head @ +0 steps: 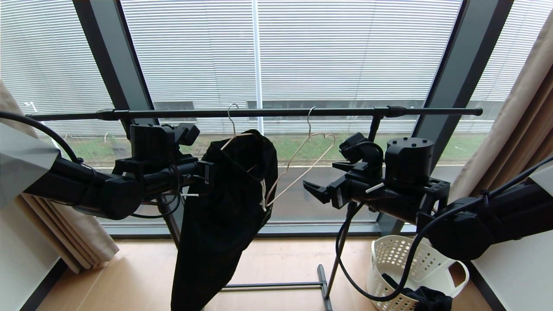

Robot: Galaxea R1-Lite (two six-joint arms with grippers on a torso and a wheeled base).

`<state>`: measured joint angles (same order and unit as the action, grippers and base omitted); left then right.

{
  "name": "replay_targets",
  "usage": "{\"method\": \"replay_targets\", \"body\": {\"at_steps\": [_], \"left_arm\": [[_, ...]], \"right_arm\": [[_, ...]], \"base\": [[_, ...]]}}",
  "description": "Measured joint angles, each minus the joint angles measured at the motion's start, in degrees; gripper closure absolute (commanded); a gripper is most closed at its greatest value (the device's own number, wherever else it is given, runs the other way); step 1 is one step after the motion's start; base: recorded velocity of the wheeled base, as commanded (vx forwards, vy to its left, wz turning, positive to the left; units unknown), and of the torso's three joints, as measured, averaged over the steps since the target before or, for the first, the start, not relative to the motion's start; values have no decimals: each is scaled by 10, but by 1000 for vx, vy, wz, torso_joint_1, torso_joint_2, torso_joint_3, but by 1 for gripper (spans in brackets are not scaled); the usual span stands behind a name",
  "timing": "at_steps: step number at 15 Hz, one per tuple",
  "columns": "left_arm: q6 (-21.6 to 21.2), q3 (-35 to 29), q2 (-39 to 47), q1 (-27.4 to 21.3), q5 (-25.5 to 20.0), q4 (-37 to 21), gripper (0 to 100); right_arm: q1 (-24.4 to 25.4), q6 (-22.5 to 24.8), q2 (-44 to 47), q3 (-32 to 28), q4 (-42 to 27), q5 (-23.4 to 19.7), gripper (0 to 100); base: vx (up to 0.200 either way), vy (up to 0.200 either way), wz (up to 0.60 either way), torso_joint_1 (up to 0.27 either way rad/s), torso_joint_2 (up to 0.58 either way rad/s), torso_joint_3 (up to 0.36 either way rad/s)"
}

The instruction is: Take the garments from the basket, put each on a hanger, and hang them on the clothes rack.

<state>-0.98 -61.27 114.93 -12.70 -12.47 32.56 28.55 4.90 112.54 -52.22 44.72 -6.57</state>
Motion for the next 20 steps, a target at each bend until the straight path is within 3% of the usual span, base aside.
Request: {"method": "replay_targets", "body": {"at_steps": [6, 7, 14, 18, 20], "left_arm": [[0, 3, 1, 0, 0, 0, 100], [0, 4, 1, 0, 0, 0, 0], [0, 17, -5, -1, 5, -15, 0], [-1, 35, -54, -12, 5, -102, 0], [-3, 53, -94, -18, 5, -134, 0]], "right_arm": [[0, 0, 1, 0, 0, 0, 0], [0, 0, 1, 0, 0, 0, 0], [0, 0, 1, 0, 0, 0, 0], [0, 0, 0, 0, 0, 0, 0], [2, -1, -9, -1, 5, 23, 0]], "base": [[0, 0, 0, 0, 0, 0], [0, 0, 0, 0, 0, 0], [0, 0, 0, 0, 0, 0], [0, 0, 0, 0, 0, 0], [0, 0, 0, 0, 0, 0]]}}
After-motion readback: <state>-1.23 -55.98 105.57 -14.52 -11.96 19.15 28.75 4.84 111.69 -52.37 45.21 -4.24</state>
